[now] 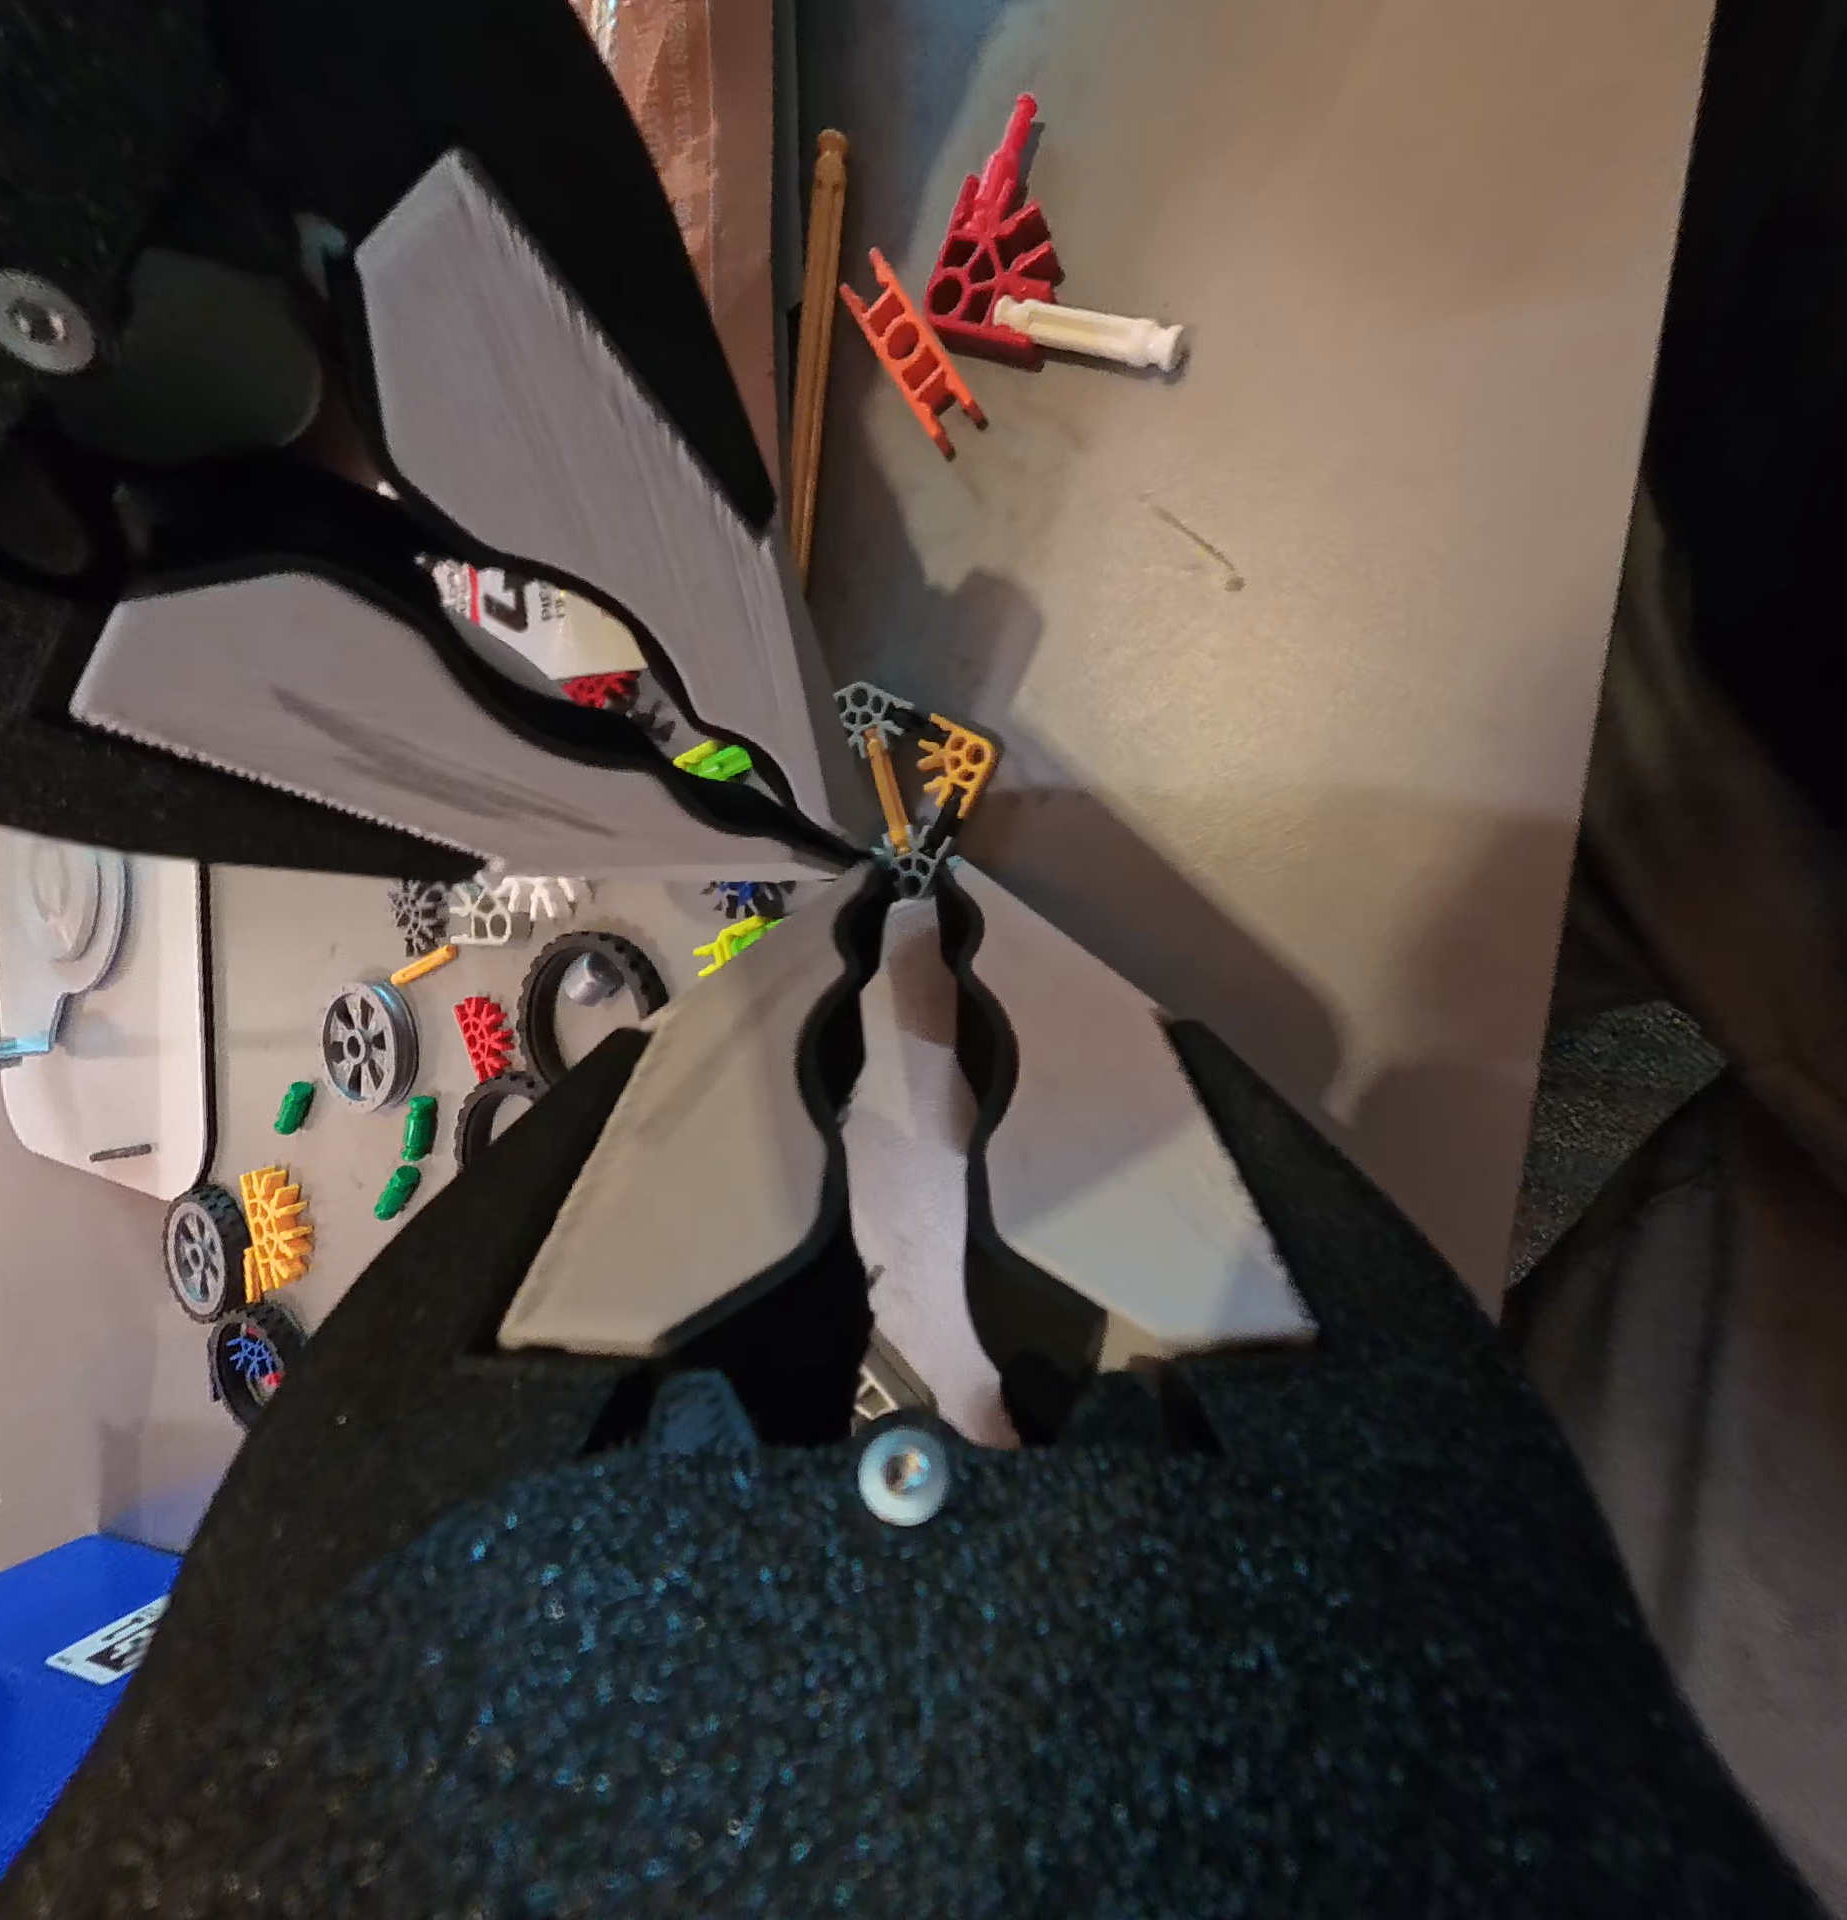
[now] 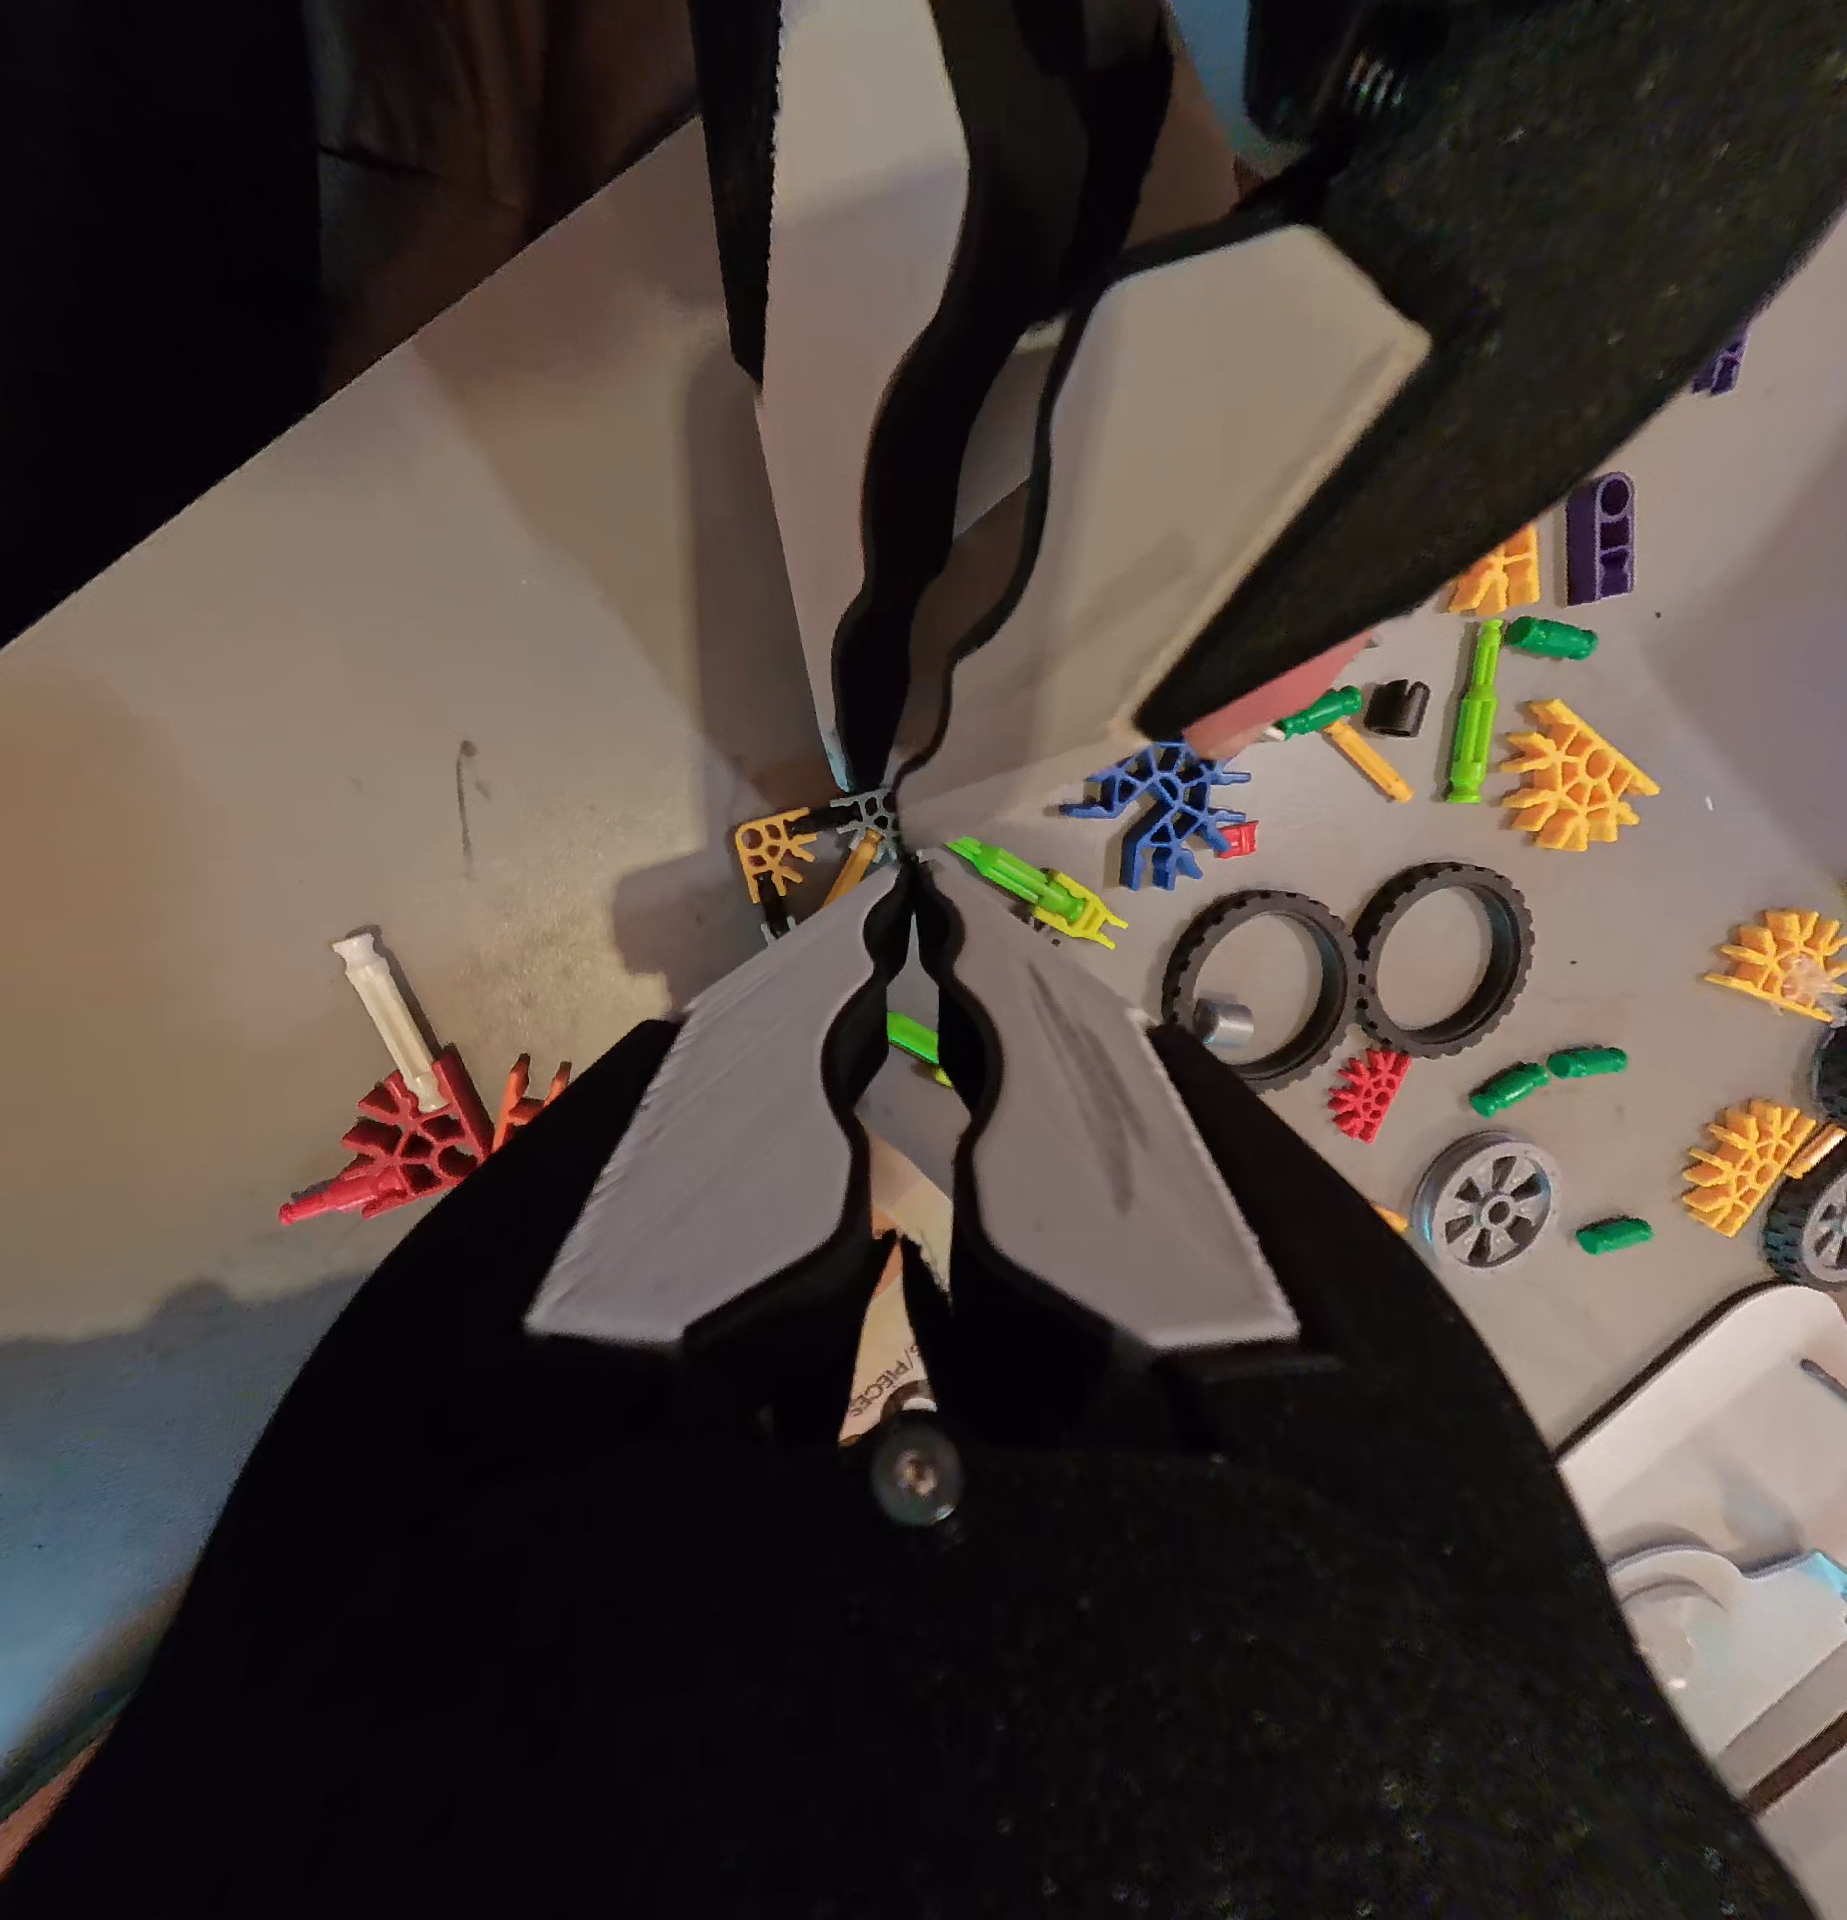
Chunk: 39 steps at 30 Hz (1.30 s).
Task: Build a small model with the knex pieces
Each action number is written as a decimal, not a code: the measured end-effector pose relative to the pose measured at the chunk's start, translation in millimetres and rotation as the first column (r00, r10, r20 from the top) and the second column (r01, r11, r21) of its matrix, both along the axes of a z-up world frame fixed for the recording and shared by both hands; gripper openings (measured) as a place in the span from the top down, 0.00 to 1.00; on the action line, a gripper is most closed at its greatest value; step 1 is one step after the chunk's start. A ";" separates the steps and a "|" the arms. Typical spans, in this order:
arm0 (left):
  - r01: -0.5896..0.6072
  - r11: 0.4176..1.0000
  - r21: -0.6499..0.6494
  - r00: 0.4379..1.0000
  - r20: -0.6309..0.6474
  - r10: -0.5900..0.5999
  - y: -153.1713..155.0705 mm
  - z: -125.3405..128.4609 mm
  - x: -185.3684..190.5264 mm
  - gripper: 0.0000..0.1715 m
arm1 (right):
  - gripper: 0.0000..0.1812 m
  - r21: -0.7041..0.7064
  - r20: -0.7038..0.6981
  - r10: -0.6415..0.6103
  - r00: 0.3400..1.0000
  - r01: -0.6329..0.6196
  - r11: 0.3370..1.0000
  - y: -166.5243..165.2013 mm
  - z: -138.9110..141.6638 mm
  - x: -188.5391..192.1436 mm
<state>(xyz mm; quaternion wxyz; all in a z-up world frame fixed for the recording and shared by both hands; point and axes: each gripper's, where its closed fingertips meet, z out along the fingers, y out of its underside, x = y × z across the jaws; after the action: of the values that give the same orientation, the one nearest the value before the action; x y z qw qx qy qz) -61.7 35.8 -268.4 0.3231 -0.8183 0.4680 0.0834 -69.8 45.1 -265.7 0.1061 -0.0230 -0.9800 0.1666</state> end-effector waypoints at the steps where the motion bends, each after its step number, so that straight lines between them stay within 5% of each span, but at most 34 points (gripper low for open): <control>1: -0.004 1.000 0.005 1.000 0.003 0.004 0.6 0.4 -0.7 0.94 | 1.00 -0.006 0.007 -0.004 1.000 0.004 1.000 0.1 0.0 0.3; 22: 0.000 1.000 -0.018 0.999 0.042 0.001 -0.7 -0.7 1.0 0.96 | 1.00 0.040 0.091 0.023 0.996 -0.027 0.999 -1.7 -1.1 1.6; 39: -0.004 1.000 -0.024 0.997 0.083 0.006 -0.5 -1.0 1.2 0.96 | 1.00 -0.025 0.369 -0.139 0.919 0.159 0.987 -2.6 -3.0 2.9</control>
<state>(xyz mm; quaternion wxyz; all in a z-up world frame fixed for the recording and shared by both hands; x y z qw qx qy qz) -60.6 35.3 -269.5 0.3324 -0.8260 0.4530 0.0448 -66.8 42.5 -268.7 -0.0665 -0.1312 -0.9730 0.1777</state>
